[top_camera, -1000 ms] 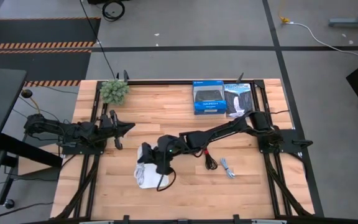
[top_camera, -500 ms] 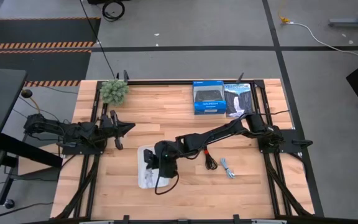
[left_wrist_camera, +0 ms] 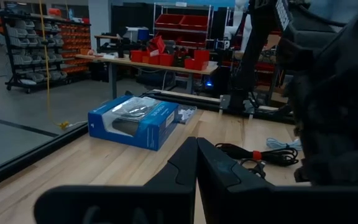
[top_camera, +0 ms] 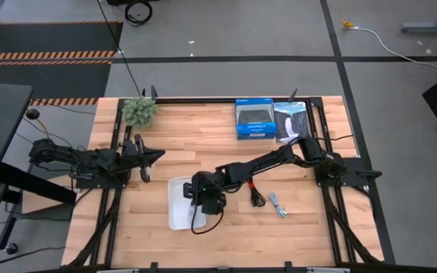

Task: Pick and place USB-C Cables
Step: Put the white USB cable into the white bin

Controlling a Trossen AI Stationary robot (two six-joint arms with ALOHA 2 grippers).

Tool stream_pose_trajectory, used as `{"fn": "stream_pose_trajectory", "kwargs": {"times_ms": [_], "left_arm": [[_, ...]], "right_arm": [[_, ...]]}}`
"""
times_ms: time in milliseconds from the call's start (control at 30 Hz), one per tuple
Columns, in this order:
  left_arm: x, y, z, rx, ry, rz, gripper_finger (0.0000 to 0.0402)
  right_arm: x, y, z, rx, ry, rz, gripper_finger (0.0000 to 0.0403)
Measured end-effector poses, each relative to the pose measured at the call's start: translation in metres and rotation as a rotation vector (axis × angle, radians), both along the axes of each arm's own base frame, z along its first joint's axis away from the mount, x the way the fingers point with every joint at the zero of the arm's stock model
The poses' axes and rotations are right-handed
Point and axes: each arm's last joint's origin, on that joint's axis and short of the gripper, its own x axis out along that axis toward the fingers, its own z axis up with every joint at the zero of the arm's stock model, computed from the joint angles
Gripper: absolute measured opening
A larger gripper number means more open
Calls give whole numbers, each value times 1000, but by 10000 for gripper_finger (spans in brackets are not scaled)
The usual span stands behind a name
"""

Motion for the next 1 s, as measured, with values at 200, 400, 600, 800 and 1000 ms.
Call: {"fn": "stream_pose_trajectory", "kwargs": {"times_ms": [200, 400, 600, 800, 1000], "left_arm": [[0, 0, 0, 0, 0, 0, 11], [0, 0, 0, 1, 1, 0, 11], [0, 0, 0, 0, 0, 0, 11], [0, 0, 0, 0, 0, 0, 11], [0, 0, 0, 1, 0, 0, 11]], "right_arm": [[-2, -6, -4, 8, 31, -5, 57], [-2, -11, -5, 33, 52, -12, 57], [-7, -13, -9, 25, 120, -26, 57], [-6, -10, -7, 27, 97, -21, 60], [-2, -10, -4, 60, 61, -77, 82]]}}
